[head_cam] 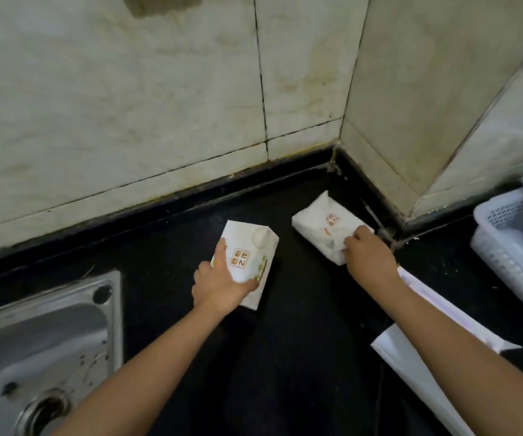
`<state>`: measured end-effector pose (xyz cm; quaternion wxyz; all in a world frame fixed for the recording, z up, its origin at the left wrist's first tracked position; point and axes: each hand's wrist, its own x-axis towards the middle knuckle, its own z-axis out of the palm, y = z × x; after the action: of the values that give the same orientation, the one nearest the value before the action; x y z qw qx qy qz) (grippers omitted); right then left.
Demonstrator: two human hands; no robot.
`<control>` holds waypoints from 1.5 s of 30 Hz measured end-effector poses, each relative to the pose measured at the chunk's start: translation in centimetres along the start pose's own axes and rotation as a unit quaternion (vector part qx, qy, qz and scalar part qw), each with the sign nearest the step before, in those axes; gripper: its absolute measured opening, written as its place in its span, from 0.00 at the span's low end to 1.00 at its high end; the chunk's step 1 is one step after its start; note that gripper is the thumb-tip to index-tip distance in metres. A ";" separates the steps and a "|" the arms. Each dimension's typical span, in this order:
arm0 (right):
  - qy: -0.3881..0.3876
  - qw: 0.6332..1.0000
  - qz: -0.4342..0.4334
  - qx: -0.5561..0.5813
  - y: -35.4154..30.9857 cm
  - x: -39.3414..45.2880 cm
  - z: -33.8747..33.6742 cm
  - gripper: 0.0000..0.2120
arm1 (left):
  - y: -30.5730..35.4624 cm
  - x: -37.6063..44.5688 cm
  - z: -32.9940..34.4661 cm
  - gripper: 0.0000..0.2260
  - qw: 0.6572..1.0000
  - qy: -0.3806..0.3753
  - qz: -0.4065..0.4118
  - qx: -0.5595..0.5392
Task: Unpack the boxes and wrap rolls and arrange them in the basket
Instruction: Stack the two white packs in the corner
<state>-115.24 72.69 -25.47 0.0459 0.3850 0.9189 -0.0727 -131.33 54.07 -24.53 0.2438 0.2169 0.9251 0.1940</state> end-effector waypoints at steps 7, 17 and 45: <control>-0.050 0.992 -0.026 0.117 -3.9 -1.0 0.5 0.16 | 4.5 3.2 -2.9 0.38 0.979 -0.014 -0.025 -0.204; 0.062 0.983 0.080 0.153 7.3 -5.8 -3.0 0.14 | 21.9 4.0 5.0 0.36 0.983 -0.078 -0.017 -0.163; 0.027 0.970 0.110 0.214 2.9 2.9 0.8 0.31 | 11.6 4.9 7.1 0.18 0.973 -0.112 0.165 -0.118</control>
<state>-115.20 76.55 -26.95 -0.0548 0.4860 0.8351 -0.2519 -127.83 67.95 -26.69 0.3340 0.3570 0.8140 0.3137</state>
